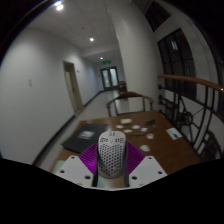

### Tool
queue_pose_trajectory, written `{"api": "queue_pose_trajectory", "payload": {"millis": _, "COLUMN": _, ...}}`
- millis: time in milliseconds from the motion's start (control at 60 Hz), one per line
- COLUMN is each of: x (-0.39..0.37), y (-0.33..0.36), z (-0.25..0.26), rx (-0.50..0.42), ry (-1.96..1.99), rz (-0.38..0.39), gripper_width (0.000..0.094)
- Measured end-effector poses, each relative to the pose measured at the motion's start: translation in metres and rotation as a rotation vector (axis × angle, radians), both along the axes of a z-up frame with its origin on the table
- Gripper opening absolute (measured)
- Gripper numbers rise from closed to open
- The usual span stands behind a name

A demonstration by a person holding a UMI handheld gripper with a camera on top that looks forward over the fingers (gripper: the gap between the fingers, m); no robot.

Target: Arrange mouse

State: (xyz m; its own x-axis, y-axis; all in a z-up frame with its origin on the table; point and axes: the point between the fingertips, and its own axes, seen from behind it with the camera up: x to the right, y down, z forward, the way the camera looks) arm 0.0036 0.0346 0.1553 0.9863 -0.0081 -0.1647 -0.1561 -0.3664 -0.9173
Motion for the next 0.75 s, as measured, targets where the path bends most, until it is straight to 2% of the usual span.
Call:
{"api": "queue_pose_trajectory", "payload": {"millis": 50, "x": -0.048, "y": -0.003, "z": 0.011, "rx": 0.014, "ry": 0.051, "rz": 0.042, "gripper_width": 0.0366}}
{"api": "queue_pose_trajectory", "payload": {"millis": 100, "x": -0.091, "y": -0.007, "z": -0.003, "rx": -0.017, "ry": 0.058, "rz": 0.081, "gripper_width": 0.0367}}
{"api": "queue_pose_trajectory", "payload": {"millis": 250, "x": -0.168, "y": -0.017, "z": -0.113, "rx": -0.207, "ry": -0.071, "rz": 0.163, "gripper_width": 0.0367}}
{"api": "queue_pose_trajectory", "payload": {"millis": 317, "x": -0.185, "y": -0.026, "z": -0.152, "rx": -0.261, "ry": -0.101, "rz": 0.185, "gripper_width": 0.0368}}
{"api": "queue_pose_trajectory", "payload": {"millis": 383, "x": -0.187, "y": -0.033, "z": -0.170, "rx": -0.288, "ry": -0.136, "rz": 0.184, "gripper_width": 0.0373}}
{"api": "queue_pose_trajectory", "payload": {"millis": 433, "x": -0.184, "y": -0.026, "z": -0.170, "rx": -0.255, "ry": -0.174, "rz": 0.178, "gripper_width": 0.0445}}
{"api": "queue_pose_trajectory", "payload": {"millis": 533, "x": -0.186, "y": -0.029, "z": -0.170, "rx": -0.297, "ry": -0.161, "rz": 0.227, "gripper_width": 0.0535}}
{"api": "queue_pose_trajectory", "payload": {"millis": 567, "x": -0.189, "y": -0.035, "z": -0.169, "rx": -0.316, "ry": -0.157, "rz": 0.264, "gripper_width": 0.0640}}
{"api": "queue_pose_trajectory", "payload": {"millis": 600, "x": -0.194, "y": -0.045, "z": -0.165, "rx": -0.324, "ry": -0.154, "rz": 0.320, "gripper_width": 0.0691}}
{"api": "queue_pose_trajectory", "payload": {"millis": 617, "x": -0.196, "y": -0.049, "z": -0.161, "rx": -0.317, "ry": -0.154, "rz": 0.347, "gripper_width": 0.0799}}
{"api": "queue_pose_trajectory", "payload": {"millis": 667, "x": -0.194, "y": -0.059, "z": -0.147, "rx": -0.283, "ry": -0.163, "rz": 0.388, "gripper_width": 0.0876}}
{"api": "queue_pose_trajectory", "payload": {"millis": 700, "x": -0.187, "y": -0.066, "z": -0.139, "rx": -0.264, "ry": -0.174, "rz": 0.394, "gripper_width": 0.0839}}
{"api": "queue_pose_trajectory", "payload": {"millis": 750, "x": -0.175, "y": -0.083, "z": -0.124, "rx": -0.239, "ry": -0.183, "rz": 0.410, "gripper_width": 0.0848}}
